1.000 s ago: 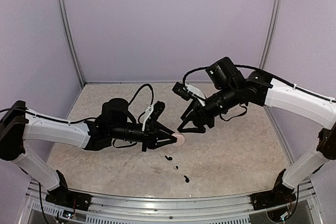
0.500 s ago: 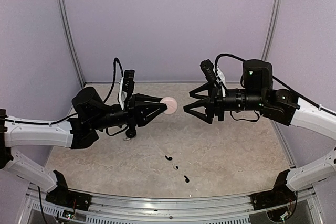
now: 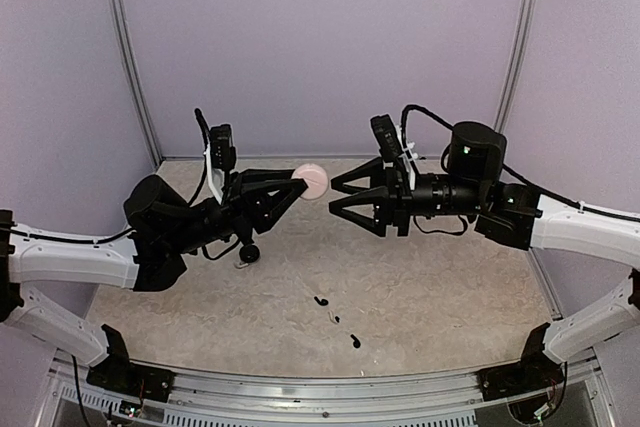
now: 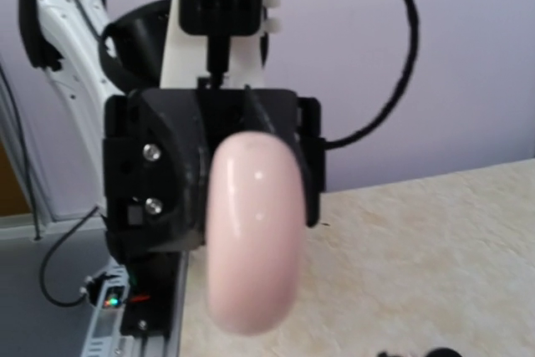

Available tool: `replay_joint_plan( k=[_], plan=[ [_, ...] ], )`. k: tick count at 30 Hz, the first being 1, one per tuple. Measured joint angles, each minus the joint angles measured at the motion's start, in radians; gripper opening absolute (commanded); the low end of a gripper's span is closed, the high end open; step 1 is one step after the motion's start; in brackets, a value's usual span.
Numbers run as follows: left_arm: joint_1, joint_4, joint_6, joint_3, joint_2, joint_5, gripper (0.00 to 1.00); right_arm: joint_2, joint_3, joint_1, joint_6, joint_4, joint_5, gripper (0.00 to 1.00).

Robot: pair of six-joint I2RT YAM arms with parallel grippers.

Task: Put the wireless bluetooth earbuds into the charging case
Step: Pass from the left arm to the right

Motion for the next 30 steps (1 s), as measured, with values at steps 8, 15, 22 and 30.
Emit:
replay_joint_plan(
  k=[8,15,22,30],
  plan=[
    [-0.004,0.055,-0.002,-0.005,0.001,-0.019,0.09,0.037,0.0,0.011,0.046,0.102,-0.032,0.5],
    [-0.007,0.074,-0.002,-0.005,0.018,-0.02,0.09,0.081,0.004,0.014,0.069,0.156,-0.052,0.46],
    [-0.008,0.079,-0.001,-0.005,0.023,-0.022,0.09,0.1,0.005,0.019,0.088,0.189,-0.066,0.45],
    [-0.014,0.087,-0.002,-0.005,0.041,-0.023,0.09,0.106,0.012,0.021,0.1,0.227,-0.076,0.41]
  ],
)
